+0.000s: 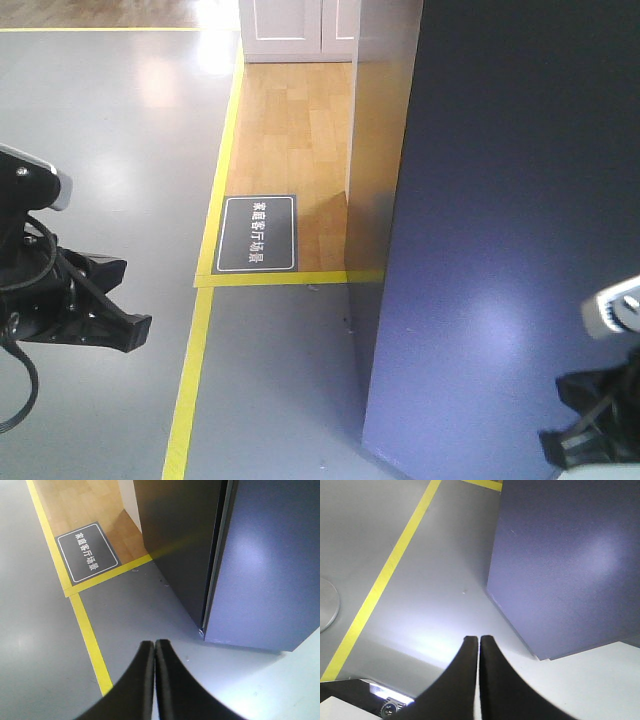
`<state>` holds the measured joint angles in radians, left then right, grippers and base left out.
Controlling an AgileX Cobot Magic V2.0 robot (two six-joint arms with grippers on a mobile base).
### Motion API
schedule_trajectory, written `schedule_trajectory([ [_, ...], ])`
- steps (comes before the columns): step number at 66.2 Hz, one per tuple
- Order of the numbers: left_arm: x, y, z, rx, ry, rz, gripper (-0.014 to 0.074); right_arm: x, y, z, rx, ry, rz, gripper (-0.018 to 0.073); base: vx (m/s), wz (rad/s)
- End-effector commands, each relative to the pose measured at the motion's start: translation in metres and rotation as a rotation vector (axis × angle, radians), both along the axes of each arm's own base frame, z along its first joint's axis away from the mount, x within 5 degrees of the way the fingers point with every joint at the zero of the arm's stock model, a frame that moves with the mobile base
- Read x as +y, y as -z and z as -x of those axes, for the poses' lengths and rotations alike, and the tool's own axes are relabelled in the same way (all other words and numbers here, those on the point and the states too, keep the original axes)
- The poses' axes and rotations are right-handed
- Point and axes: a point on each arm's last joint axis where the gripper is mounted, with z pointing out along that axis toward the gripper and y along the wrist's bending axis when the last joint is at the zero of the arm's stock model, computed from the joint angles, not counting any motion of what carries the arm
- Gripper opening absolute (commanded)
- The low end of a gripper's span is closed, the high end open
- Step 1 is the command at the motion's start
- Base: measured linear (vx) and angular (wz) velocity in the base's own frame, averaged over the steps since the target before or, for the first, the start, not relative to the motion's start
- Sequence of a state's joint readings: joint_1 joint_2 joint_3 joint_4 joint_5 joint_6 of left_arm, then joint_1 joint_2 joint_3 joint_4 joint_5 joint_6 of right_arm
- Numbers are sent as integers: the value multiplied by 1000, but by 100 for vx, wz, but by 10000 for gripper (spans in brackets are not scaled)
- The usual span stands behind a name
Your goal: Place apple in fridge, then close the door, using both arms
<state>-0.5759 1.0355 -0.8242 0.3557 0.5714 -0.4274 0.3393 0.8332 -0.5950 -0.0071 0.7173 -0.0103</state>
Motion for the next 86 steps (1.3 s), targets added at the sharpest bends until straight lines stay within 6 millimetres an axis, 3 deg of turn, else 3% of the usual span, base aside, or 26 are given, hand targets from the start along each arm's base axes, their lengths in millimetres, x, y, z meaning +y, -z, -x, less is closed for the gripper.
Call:
schedule_trajectory([
  [1, -1, -15, -1, -79, 17, 39, -6, 0, -21, -19, -112, 34, -9, -10, 0, 0],
  [16, -1, -15, -1, -79, 17, 39, -6, -41, -52, -44, -241, 287, 9, -6, 0, 0],
  [29, -1, -15, -1, -79, 17, 39, -6, -70, -85, -51, -414, 431, 7, -6, 0, 0],
  [48, -1, -15, -1, -80, 18, 40, -6, -81, -118, -67, -646, 465, -12, -6, 0, 0],
  [65, -1, -15, -1, -80, 18, 40, -6, -88, -131, -113, -666, 451, 10, -6, 0, 0],
  [86, -1, -15, -1, -80, 18, 40, -6, -95, -128, -167, -680, 432, 28, -6, 0, 0],
])
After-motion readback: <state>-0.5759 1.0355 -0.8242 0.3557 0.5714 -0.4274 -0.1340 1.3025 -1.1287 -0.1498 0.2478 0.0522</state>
